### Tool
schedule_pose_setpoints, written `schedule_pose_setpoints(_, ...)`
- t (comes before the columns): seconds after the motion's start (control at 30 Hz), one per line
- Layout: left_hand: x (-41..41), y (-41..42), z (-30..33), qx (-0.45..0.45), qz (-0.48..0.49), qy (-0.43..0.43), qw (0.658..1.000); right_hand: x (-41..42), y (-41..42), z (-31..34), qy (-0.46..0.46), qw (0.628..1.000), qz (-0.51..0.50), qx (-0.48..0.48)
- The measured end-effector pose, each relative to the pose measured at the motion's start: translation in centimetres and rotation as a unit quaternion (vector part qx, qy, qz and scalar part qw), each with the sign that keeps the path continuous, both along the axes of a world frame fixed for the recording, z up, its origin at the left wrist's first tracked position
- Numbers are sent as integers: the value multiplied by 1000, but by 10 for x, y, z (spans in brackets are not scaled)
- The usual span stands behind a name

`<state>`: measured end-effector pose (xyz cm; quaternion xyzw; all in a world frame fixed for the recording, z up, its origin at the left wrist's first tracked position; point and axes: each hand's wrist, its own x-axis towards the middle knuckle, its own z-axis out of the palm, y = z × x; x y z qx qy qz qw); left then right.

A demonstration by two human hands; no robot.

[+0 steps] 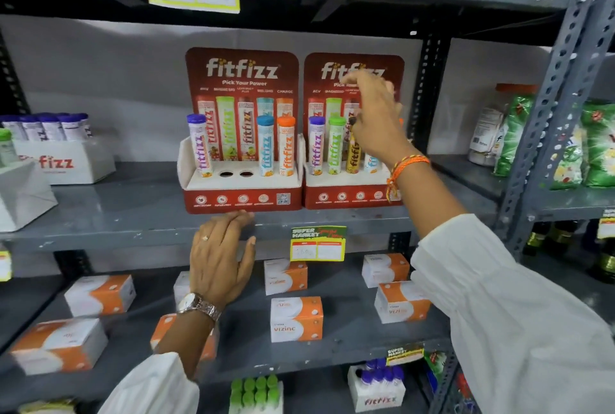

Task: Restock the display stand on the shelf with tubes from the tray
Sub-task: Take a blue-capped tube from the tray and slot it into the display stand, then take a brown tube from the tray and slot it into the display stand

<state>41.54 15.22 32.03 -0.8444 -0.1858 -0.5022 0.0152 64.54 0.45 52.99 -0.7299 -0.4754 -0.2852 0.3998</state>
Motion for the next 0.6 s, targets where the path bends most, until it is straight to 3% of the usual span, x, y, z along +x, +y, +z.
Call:
schedule_pose_setpoints(0.1,-43,-1,0,-26,42,-52,997,-47,30,-19,-35,996,70,53)
schedule_pose_setpoints(0.27,-140,2,-33,-59,142,-79,985,-143,91,-85,-60,974,218,23)
schedule_pose_setpoints(0.43,-243,-10,-113,-175,268,-24,947,-253,141,-184,-34,930,361,-61)
schedule_pose_setpoints(0.6,-327,-70,-219,-315,352,54,880,-361,166,-303,-18,845,496,-199)
